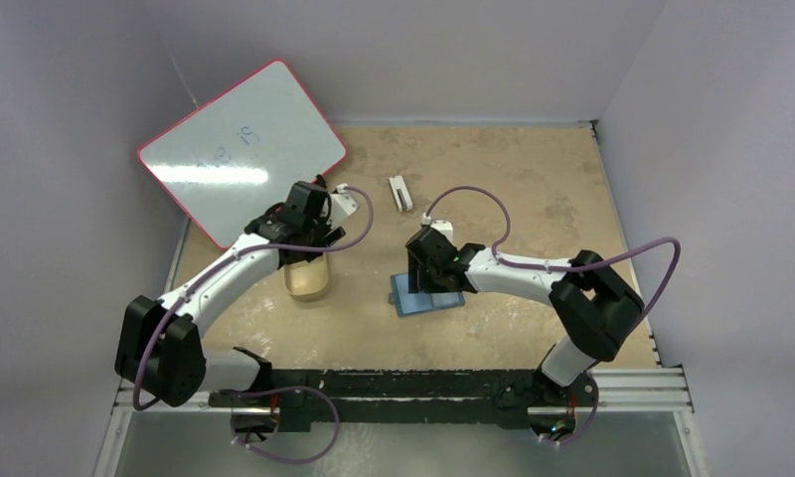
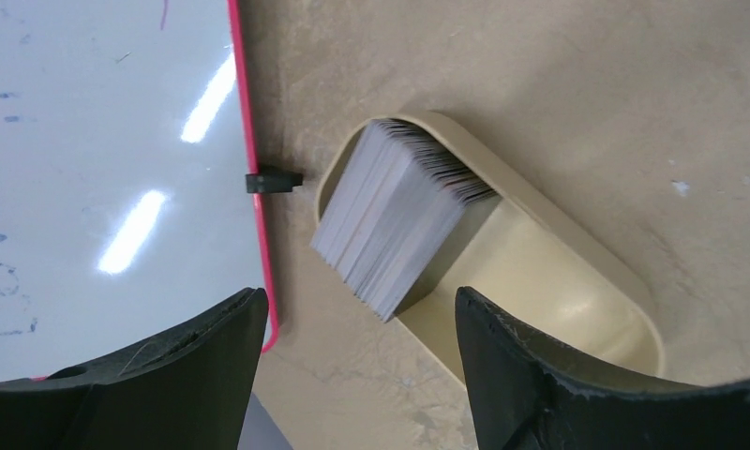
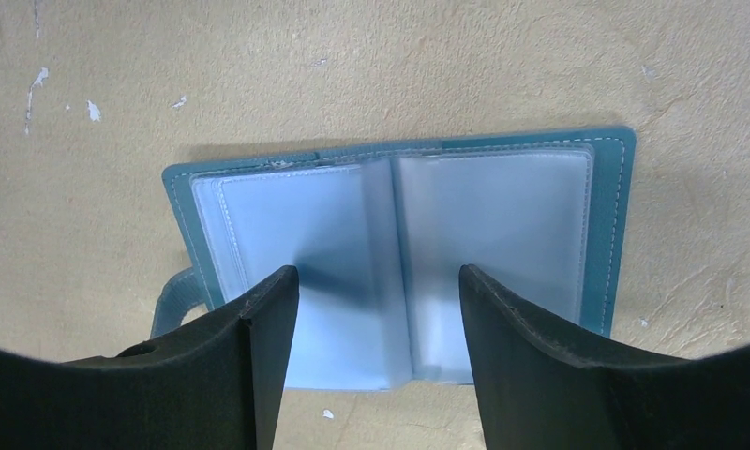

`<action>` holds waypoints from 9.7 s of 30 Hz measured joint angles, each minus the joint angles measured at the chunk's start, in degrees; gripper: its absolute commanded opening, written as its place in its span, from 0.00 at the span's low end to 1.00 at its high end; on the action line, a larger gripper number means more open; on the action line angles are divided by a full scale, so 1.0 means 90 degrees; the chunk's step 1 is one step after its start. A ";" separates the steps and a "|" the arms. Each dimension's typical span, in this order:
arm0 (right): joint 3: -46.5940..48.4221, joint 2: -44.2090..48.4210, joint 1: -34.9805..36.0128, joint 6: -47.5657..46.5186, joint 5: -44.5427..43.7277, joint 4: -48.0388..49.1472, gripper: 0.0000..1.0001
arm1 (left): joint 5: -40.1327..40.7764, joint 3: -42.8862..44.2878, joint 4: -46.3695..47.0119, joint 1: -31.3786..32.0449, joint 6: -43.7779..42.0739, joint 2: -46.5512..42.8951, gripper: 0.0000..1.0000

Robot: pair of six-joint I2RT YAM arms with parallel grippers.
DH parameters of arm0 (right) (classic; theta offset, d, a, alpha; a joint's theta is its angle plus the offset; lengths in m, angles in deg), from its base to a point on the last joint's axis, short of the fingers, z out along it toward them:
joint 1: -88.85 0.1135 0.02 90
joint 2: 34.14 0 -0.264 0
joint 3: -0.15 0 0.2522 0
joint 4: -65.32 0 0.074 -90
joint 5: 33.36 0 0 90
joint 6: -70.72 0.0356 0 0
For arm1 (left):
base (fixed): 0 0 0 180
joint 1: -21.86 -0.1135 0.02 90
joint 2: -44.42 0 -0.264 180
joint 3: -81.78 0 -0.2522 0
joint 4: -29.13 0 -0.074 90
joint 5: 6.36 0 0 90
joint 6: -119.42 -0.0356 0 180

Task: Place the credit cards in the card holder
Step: Pick up the credit card from the storage box, then insert the credit card into the card holder.

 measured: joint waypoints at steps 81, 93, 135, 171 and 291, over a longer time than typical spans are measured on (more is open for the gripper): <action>-0.0168 0.0486 -0.0002 -0.0138 0.0452 -0.0425 0.62 | -0.0542 0.1066 -0.0410 -0.0253 0.0631 0.0719 0.00; 0.0175 0.0505 -0.0165 -0.0476 0.0466 -0.0537 0.48 | -0.2582 0.1132 0.1076 -0.0214 0.5027 -0.0471 0.00; -0.1326 0.1202 -0.1117 -0.0389 0.0833 0.0427 0.26 | -0.3645 -0.2963 0.9306 0.1756 1.1361 0.3405 0.00; -0.1336 0.1197 -0.1117 -0.0270 0.0792 0.0442 0.27 | -0.3898 -0.1649 0.6727 0.1797 1.0814 0.3247 0.00; -0.2356 0.0155 -0.2127 0.0318 0.3653 0.4527 0.00 | -0.1319 -0.0104 0.2696 0.1880 0.8216 0.2470 0.36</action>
